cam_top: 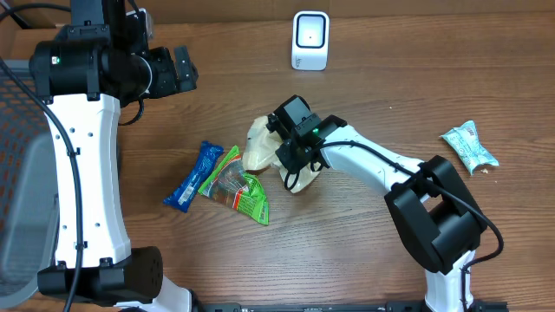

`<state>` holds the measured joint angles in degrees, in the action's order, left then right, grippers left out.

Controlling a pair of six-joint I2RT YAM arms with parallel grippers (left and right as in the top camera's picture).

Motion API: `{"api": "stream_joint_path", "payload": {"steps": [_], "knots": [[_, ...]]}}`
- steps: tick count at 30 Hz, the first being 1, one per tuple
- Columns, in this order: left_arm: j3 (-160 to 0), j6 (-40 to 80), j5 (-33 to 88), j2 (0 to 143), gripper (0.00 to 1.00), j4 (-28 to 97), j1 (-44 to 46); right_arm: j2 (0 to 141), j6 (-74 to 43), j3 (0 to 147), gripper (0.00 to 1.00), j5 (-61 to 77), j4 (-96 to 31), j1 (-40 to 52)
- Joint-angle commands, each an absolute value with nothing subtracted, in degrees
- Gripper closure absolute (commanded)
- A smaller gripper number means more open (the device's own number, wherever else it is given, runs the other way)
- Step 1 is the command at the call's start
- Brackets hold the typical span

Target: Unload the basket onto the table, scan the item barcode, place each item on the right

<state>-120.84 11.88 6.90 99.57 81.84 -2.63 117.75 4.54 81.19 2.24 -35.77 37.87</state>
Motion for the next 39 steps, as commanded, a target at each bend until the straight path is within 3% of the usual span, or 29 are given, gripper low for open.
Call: {"api": "stream_joint_path", "payload": {"steps": [1,5,9,12,18,28,36,39], "knots": [[-121.7,12.2,7.1,99.6,0.00,81.9,-2.5,112.6,-5.5,84.4,0.96,7.3,-41.2,36.9],[-121.7,12.2,7.1,99.6,0.00,81.9,-2.5,108.4,-7.3,90.0,0.96,23.6,-49.1,32.6],[-121.7,12.2,7.1,99.6,0.00,81.9,-2.5,108.0,-10.2,93.8,0.96,52.2,-57.1,22.9],[-121.6,12.2,7.1,99.6,0.01,81.9,-2.5,108.1,-10.3,93.8,0.96,64.3,-60.6,17.2],[-121.6,12.2,7.1,99.6,0.00,81.9,-2.5,108.1,-9.1,93.8,0.96,68.8,-65.0,10.8],[-121.6,12.2,7.1,99.6,0.01,81.9,-2.6,108.1,-8.5,93.8,0.96,82.7,-62.8,10.5],[-121.7,12.2,7.1,99.6,0.00,81.9,-2.6,108.1,-9.0,93.8,0.96,83.4,-61.8,10.5],[-121.7,12.2,7.1,99.6,0.00,81.9,-2.6,108.4,-10.5,93.8,0.96,76.5,-60.1,10.5]]}}
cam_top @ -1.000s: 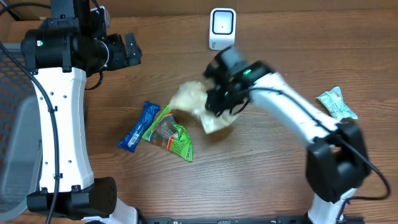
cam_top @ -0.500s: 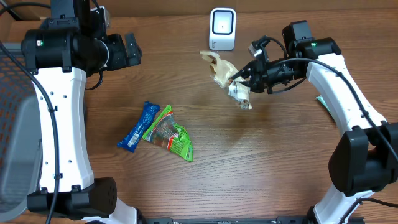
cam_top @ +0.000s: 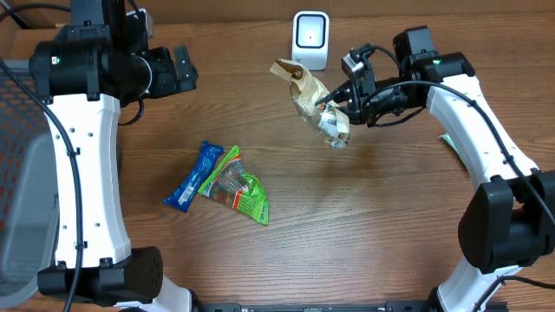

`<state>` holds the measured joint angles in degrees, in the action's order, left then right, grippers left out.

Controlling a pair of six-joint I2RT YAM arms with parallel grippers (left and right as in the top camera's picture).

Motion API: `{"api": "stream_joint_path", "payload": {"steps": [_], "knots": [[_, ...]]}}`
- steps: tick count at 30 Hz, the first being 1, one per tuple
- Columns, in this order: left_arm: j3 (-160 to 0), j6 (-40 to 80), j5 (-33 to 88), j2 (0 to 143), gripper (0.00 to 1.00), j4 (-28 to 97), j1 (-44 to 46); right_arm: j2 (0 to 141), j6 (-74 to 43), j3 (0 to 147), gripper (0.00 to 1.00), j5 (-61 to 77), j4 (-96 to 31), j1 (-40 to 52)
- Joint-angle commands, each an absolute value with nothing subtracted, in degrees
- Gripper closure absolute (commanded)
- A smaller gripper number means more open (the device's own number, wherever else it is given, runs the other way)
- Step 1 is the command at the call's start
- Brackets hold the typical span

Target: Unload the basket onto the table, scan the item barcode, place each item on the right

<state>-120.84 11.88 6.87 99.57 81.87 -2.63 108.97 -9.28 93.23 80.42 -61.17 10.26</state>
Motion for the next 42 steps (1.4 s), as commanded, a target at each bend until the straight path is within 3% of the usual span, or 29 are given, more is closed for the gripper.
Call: {"api": "stream_joint_path", "payload": {"steps": [1,3,12,17,19,22,26,29,33,35,39,42], "knots": [[-121.6,12.2,7.1,99.6,0.00,81.9,-2.6,108.7,-12.6,93.8,0.96,71.8,-60.1,10.5],[-121.6,12.2,7.1,99.6,0.00,81.9,-2.6,109.9,-13.8,93.2,0.96,66.6,-59.6,10.9],[-121.6,12.2,7.1,99.6,0.00,81.9,-2.6,118.7,-19.8,83.5,0.96,67.0,-43.4,12.6],[-121.7,12.2,7.1,99.6,0.00,81.9,-2.6,121.8,-21.5,81.3,0.96,58.2,-36.1,13.9],[-121.7,12.2,7.1,99.7,0.00,81.9,-2.6,122.3,-21.4,81.3,0.91,53.2,-36.1,14.5],[-121.6,12.2,7.1,99.7,0.00,81.9,-2.6,122.4,-20.8,81.4,0.76,43.7,-35.4,15.0],[-121.7,12.2,7.1,99.7,0.00,81.9,-2.6,122.4,-19.2,83.1,0.60,42.3,-35.4,14.9],[-121.7,12.2,7.1,99.6,0.00,81.9,-2.6,121.7,-14.7,89.8,0.49,38.1,-42.0,15.4],[-121.6,12.2,7.1,99.6,0.00,81.9,-2.6,120.8,-7.1,102.7,0.48,23.5,-54.0,20.6],[-121.7,12.2,7.1,99.6,0.00,81.9,-2.6,120.8,-5.7,107.9,0.43,9.8,-57.0,26.0],[-121.6,12.2,7.1,99.6,0.01,81.9,-2.6,121.5,-5.7,108.7,0.36,-12.9,-52.9,36.6],[-121.6,12.2,7.1,99.6,0.00,81.9,-2.6,123.7,-5.7,108.6,0.35,-23.2,-49.7,41.0]]}}
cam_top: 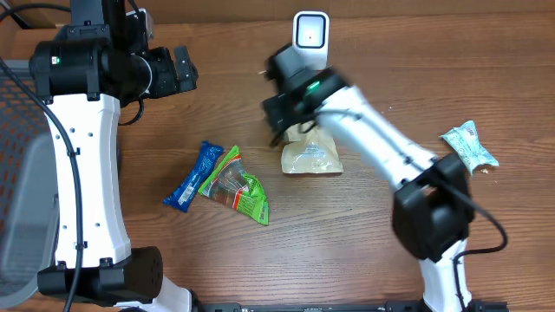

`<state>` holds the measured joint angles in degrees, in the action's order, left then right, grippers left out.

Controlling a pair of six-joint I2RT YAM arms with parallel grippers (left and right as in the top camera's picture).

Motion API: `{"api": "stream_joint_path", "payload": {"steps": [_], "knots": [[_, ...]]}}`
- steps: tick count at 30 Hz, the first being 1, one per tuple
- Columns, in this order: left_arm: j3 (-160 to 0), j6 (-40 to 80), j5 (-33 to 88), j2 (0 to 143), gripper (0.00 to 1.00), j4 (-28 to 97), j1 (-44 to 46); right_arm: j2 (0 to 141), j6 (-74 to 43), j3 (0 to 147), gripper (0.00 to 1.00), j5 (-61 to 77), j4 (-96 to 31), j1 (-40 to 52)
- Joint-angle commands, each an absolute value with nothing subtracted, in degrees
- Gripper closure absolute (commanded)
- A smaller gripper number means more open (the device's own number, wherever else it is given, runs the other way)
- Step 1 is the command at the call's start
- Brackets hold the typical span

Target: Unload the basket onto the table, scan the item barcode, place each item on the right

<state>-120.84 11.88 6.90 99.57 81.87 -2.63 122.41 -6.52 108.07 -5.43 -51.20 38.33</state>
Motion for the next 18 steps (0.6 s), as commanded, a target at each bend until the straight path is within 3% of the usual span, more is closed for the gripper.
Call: {"api": "stream_joint_path", "payload": {"steps": [1,18], "knots": [[-121.6,12.2,7.1,99.6,0.00,81.9,-2.6,124.5,-5.5,108.6,0.35,-24.9,-48.9,41.8],[-121.6,12.2,7.1,99.6,0.00,81.9,-2.6,134.5,-4.0,107.6,0.33,-30.0,-42.9,43.3]]}}
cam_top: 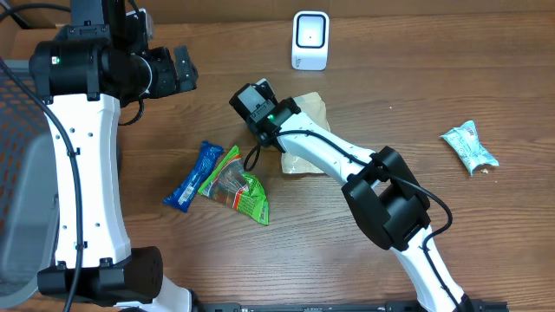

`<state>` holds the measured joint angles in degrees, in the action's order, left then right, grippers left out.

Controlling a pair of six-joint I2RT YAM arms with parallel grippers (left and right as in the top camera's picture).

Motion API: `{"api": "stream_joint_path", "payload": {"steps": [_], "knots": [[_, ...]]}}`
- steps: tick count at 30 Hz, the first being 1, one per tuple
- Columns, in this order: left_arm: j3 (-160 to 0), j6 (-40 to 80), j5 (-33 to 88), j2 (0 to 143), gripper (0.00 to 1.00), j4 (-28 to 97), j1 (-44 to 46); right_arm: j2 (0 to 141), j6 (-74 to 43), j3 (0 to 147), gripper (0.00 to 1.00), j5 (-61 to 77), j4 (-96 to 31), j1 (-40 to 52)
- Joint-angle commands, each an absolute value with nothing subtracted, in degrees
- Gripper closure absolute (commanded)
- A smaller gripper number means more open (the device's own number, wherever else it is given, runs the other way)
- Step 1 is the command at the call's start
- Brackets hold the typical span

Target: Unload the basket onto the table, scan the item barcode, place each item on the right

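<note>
A tan snack bag (309, 117) lies flat on the table below the white barcode scanner (310, 39), with my right arm crossing over its lower part. The right gripper (250, 104) sits just left of the bag's upper edge. Its fingers are hidden under the wrist, so the jaws cannot be read. My left gripper (178, 69) hangs open and empty at the far left, well away from the bag.
A blue packet (192, 176) and a green triangular packet (236, 184) lie side by side left of centre. A pale green packet (470, 146) lies at the right edge. A grey mesh basket (17, 173) borders the left side.
My right gripper has shifted left and a little toward the front, from just under the scanner to the bag's left edge. The bag stays on the table. The left arm is unchanged.
First my right gripper was down on the tan bag beside the green packet. Then it held the bag in the air in front of the scanner. Later the bag lay on the table below the scanner, and it lies there now with the gripper beside it.
</note>
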<state>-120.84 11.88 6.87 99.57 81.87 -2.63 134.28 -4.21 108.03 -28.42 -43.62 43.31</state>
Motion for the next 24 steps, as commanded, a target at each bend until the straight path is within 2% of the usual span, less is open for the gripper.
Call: {"api": "stream_joint_path", "payload": {"steps": [1,3,10,19,20,23,24], "knots": [[-121.7,12.2,7.1,99.7,0.00,81.9,-2.6,134.7,-4.0,107.4,0.33,-30.0,-42.8,43.2],[-121.6,12.2,7.1,99.7,0.00,81.9,-2.6,135.5,-4.0,107.2,0.34,-30.1,-42.5,42.7],[-121.6,12.2,7.1,99.6,0.00,81.9,-2.6,136.0,-4.0,107.2,0.47,-30.8,-44.7,41.7],[-121.7,12.2,7.1,99.6,0.00,81.9,-2.6,136.6,-5.1,105.9,0.47,-29.2,-45.3,40.8],[-121.7,12.2,7.1,99.6,0.00,81.9,-2.6,136.6,-5.1,105.6,0.50,-28.8,-45.3,40.6],[-121.7,12.2,7.1,99.6,0.00,81.9,-2.6,136.6,-5.1,104.9,0.96,-28.3,-46.0,39.7],[-121.6,12.2,7.1,99.6,0.00,81.9,-2.6,136.6,-5.1,104.9,0.96,-28.3,-46.5,39.7]]}}
